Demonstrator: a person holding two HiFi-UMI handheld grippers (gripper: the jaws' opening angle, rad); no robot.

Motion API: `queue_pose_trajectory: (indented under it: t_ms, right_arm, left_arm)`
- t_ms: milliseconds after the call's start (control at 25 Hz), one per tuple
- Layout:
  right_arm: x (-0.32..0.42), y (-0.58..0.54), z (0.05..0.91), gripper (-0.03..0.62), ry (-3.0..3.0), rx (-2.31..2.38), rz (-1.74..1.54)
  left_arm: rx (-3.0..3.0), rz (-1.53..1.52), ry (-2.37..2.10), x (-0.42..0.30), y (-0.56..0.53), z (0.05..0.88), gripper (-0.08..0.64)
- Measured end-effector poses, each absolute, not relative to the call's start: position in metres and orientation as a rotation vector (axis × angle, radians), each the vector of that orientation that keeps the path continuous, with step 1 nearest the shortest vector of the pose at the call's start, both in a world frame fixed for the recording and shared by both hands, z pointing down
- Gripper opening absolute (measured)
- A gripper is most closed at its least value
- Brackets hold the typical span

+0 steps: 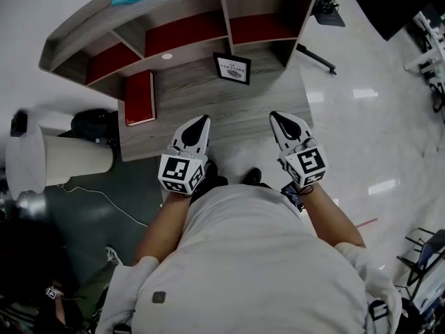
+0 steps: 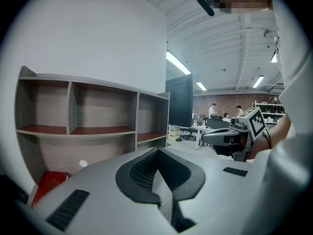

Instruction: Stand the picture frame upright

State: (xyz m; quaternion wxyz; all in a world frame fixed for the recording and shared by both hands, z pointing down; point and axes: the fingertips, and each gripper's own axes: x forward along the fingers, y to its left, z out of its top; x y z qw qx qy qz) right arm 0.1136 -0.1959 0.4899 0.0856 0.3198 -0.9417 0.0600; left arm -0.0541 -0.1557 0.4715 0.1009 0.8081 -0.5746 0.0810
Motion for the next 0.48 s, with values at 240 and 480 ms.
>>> queue_pose_trajectory:
  t_ms: [240,480]
  right_arm:
    - [0.106,-0.17,0.485,0.02,-2.815,0.954,0.147]
    - [0.096,-0.136,0.482,0.02,-2.799,0.987,0.139]
  left_arm:
    - [2.417,0.191,-1.677,-0.064,-0.138,0.461,0.015]
    - [2.473,0.178,-1.629,-0.076,-0.114,0.453,0.015]
